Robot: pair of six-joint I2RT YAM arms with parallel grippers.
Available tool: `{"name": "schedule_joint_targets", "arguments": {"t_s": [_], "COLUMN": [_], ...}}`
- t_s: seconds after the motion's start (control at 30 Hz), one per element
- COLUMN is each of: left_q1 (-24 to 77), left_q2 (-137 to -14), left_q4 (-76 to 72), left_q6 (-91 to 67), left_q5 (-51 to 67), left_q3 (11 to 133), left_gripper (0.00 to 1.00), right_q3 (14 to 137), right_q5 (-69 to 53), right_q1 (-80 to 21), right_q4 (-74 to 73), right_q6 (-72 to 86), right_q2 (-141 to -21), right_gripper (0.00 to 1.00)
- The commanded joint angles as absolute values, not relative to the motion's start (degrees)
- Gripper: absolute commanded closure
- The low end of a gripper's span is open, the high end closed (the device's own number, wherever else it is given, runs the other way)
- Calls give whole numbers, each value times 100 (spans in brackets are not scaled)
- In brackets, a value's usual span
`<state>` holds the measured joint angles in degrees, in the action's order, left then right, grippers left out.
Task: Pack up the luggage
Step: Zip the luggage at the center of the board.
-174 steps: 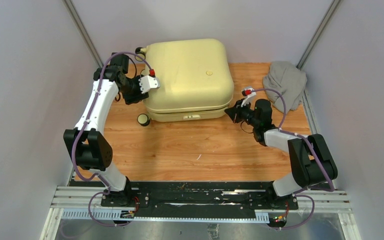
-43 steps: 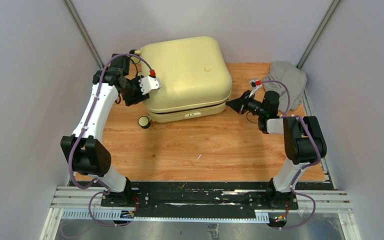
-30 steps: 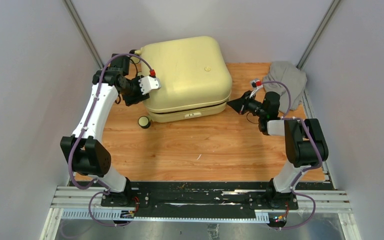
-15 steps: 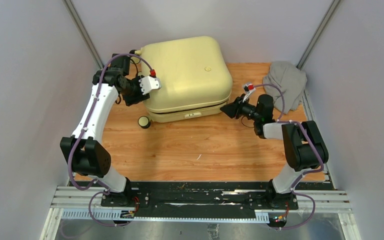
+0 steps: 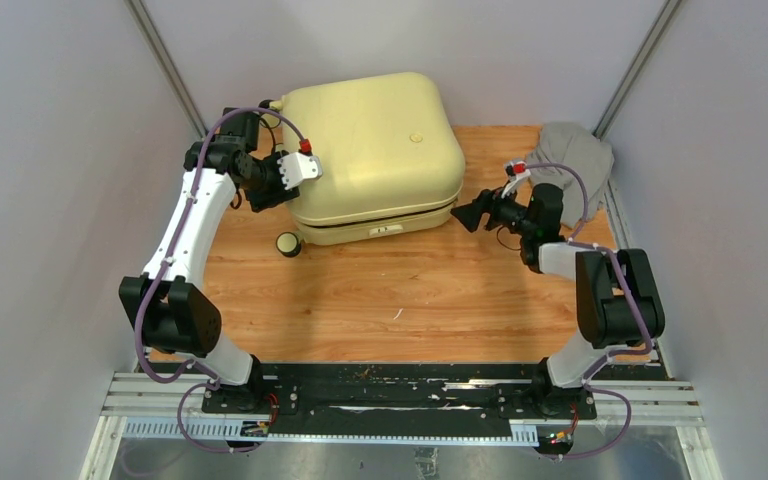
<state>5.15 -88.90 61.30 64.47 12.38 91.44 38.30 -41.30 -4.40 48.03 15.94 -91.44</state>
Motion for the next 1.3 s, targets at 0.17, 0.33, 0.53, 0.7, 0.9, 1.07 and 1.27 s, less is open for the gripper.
{"name": "schedule_joint_targets", "arguments": {"t_s": [0.17,0.33,0.53,0.7,0.9,1.07,1.27], "left_q1": [519,519,520,525,530,527,527], "left_q2": [-8466,-8481,-8475,-8466,-8454,-8445,-8420], "left_q4": [6042,6047,6047,6047,6046,6038,6038], "left_q6": [6256,6262,6301,6310,6328,6361,6387], "left_q5": [1140,1111,1041,1058,1071,1078,1096], "left_q3": [9255,9264,9246,9231,9179,9142,9107], "left_gripper": [100,100,100,100,100,100,100], "right_q3": [4525,4788,4727,4662,4580,4548,4479], "right_q5": [-5524,-5656,-5555,-5464,-5352,-5215,-5197], "right_q1": [-360,-352,-338,-343,-348,-338,-352], "right_q4": [5045,5209,5991,6617,6876,6675,6504], "right_q6": [1470,1605,2113,2569,2755,2662,2550], "right_q2": [-9890,-10265,-10549,-10698,-10658,-10536,-10424], "right_gripper": [19,37,55,73,94,100,100]}}
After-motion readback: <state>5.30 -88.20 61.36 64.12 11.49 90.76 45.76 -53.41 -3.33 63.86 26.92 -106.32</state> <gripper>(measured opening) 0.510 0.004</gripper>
